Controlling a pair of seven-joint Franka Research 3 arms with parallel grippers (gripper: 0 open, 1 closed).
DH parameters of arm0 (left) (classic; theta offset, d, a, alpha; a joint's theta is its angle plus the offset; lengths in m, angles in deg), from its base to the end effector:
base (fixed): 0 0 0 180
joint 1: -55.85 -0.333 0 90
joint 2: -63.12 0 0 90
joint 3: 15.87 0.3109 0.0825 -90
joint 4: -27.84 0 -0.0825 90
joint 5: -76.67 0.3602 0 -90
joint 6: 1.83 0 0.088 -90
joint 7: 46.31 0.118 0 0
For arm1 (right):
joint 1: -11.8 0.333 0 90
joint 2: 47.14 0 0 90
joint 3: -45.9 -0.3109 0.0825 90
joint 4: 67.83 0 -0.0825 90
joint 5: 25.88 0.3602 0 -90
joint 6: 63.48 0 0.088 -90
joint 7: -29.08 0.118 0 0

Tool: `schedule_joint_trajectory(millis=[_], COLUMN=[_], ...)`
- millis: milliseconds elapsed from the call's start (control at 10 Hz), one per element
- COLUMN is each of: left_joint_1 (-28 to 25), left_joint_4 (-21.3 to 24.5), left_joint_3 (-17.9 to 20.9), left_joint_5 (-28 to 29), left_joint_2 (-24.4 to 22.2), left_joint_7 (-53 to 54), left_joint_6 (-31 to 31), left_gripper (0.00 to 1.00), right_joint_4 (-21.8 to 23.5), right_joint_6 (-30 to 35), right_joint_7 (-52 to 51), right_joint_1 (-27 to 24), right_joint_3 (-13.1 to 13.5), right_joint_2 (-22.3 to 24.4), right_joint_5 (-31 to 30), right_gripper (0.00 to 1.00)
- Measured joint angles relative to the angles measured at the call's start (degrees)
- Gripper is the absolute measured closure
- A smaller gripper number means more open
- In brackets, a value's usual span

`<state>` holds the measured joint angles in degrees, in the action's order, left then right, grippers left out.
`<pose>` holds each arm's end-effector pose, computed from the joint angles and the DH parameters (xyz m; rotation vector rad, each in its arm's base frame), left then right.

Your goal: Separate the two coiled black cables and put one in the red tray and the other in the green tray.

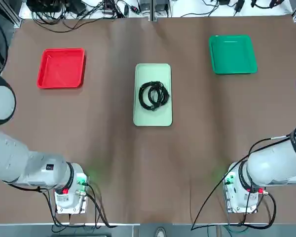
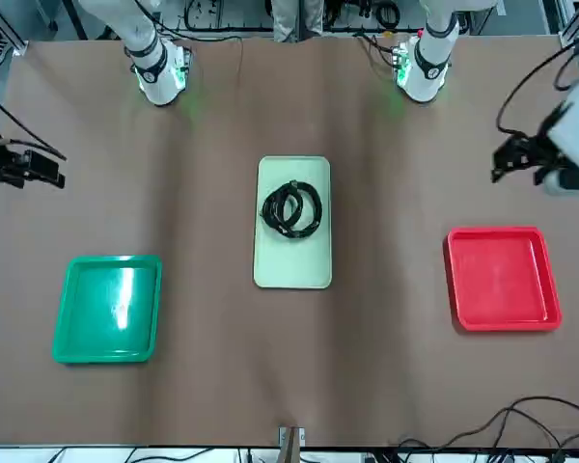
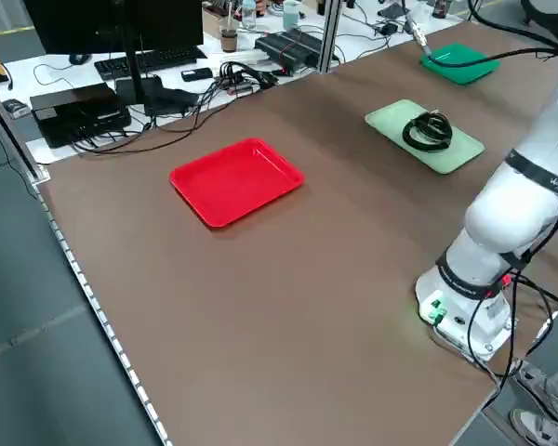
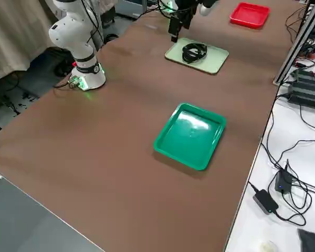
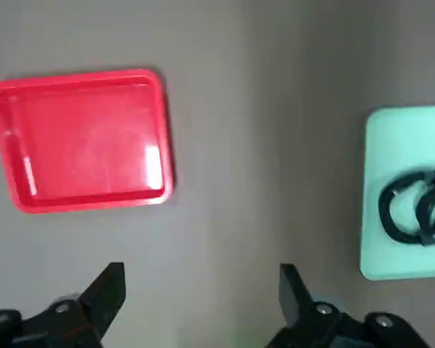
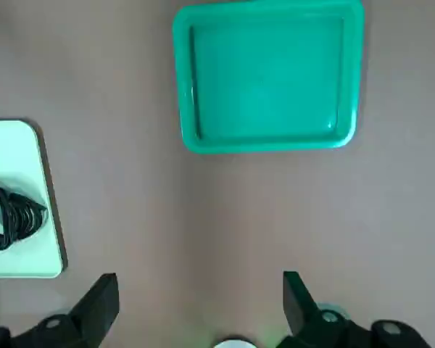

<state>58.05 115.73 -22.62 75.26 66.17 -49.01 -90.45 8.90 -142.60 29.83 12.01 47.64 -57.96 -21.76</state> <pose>0.5367 -0.0858 0.5944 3.1096 -0.1699 -0.0670 0.5655 -0.0038 0.5914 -3.0663 0.0480 0.2252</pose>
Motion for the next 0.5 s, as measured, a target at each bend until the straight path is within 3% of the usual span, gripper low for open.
schedule_joint_trajectory(millis=[200,500], left_joint_1=[0.28,0.79], left_joint_4=[1.54,7.64], left_joint_3=[-5.87,-14.22], left_joint_5=[-0.1,-0.13], left_joint_2=[2.77,9.67], left_joint_7=[-1.62,-2.33], left_joint_6=[-1.7,-13.65], left_gripper=[0.06,0.02], right_joint_4=[0.45,0.7], right_joint_6=[-0.98,-0.92], right_joint_7=[0.0,-0.28], right_joint_1=[-0.32,-1.31], right_joint_3=[0.12,0.13], right_joint_2=[-2.31,-5.85], right_joint_5=[7.92,14.87], right_gripper=[0.0,0.0])
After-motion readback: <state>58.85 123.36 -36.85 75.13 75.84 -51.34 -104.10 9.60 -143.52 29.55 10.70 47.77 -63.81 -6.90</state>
